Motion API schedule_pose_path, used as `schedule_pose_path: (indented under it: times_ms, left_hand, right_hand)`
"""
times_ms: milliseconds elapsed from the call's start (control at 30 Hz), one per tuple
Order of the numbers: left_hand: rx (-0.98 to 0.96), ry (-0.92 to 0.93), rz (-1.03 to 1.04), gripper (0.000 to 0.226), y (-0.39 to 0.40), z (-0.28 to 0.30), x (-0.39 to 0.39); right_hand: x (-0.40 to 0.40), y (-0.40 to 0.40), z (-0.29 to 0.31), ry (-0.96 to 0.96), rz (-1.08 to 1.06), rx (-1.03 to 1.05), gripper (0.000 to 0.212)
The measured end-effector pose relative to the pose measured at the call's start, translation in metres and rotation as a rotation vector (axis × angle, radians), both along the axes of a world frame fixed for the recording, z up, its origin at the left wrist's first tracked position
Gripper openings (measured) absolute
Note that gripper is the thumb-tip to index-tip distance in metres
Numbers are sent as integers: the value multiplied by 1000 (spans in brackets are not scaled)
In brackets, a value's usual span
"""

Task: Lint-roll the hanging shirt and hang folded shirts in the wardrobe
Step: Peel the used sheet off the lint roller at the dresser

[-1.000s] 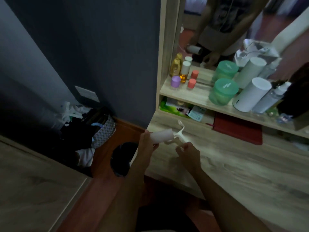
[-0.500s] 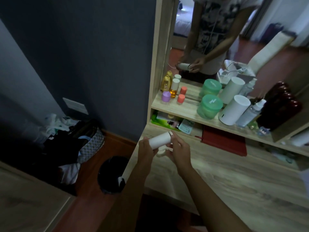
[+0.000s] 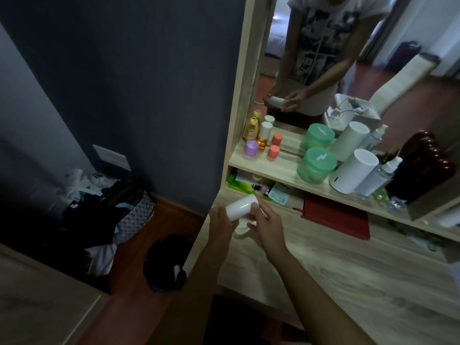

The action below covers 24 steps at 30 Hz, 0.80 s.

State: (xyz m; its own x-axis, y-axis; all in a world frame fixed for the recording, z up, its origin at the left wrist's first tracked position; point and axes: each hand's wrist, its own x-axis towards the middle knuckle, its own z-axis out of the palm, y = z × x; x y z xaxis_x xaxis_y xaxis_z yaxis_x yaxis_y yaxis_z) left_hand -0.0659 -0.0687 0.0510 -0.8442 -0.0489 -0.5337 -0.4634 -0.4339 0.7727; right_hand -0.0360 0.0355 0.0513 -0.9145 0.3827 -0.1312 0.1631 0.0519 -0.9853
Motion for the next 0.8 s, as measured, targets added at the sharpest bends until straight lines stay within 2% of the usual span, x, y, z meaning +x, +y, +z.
schedule_pose_path:
  times_ms: [133, 267, 400, 467, 667, 700, 800]
  left_hand:
    - [-217, 60, -195, 37, -2, 2, -1]
    - [-264, 146, -425, 47, -6, 15, 5]
    - [-230, 212, -716, 68, -11, 19, 1]
    - [-258, 231, -751, 73, -10, 19, -3]
    - [-187, 153, -730, 53, -25, 7, -19]
    - [-178, 124, -698, 51, -24, 2, -23]
    - [-140, 81, -592, 48, -23, -1, -33]
  right_hand:
    - [-5, 13, 5, -44, 76, 62, 34]
    - [-12, 21, 17, -75, 2, -46, 15]
    - [-22, 29, 29, -137, 72, -51, 11]
    - [-24, 32, 30, -164, 115, -28, 13]
    - [-29, 34, 32, -203, 277, 33, 14]
    - [-30, 34, 27, -167, 246, 95, 16]
    - [-29, 43, -4, -154, 119, 490, 23]
